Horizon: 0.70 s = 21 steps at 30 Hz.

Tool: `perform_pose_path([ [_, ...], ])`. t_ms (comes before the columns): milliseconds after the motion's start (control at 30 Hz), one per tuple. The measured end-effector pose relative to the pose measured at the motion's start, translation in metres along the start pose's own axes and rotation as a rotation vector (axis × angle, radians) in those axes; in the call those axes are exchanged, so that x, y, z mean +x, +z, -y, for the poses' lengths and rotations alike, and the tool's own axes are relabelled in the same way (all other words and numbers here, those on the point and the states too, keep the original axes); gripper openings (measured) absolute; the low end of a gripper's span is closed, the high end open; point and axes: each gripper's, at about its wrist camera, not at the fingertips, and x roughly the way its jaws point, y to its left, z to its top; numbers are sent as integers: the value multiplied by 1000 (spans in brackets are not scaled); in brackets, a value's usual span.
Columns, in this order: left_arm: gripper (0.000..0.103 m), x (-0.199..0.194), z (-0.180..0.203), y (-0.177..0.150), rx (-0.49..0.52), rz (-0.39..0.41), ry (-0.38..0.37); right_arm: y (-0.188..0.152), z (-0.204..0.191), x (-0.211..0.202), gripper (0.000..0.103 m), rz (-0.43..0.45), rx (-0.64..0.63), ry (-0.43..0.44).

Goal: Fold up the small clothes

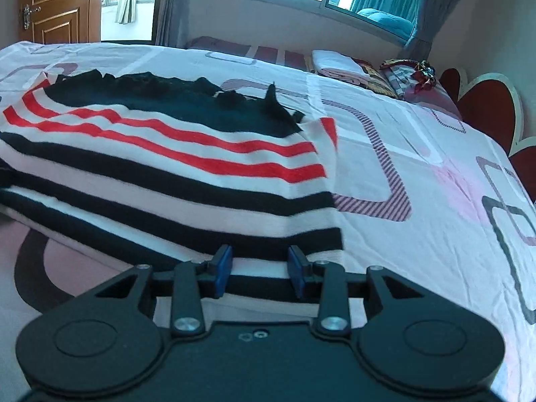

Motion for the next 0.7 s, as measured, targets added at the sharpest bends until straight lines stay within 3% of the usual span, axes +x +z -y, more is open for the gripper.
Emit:
perform_pose_path([
  [167, 103, -6, -2, 3, -9, -2, -9, 1, 9, -5, 34, -4, -21, -14],
  [267, 103, -20, -5, 11, -27, 41, -11, 6, 19, -15, 34, 25, -51, -33],
  [467, 103, -21, 0, 47, -11, 68, -34, 39, 28, -25, 34, 86, -81, 25],
  [700, 103, 1, 5, 71, -22, 78, 1, 74, 12, 5, 34, 96, -48, 115],
])
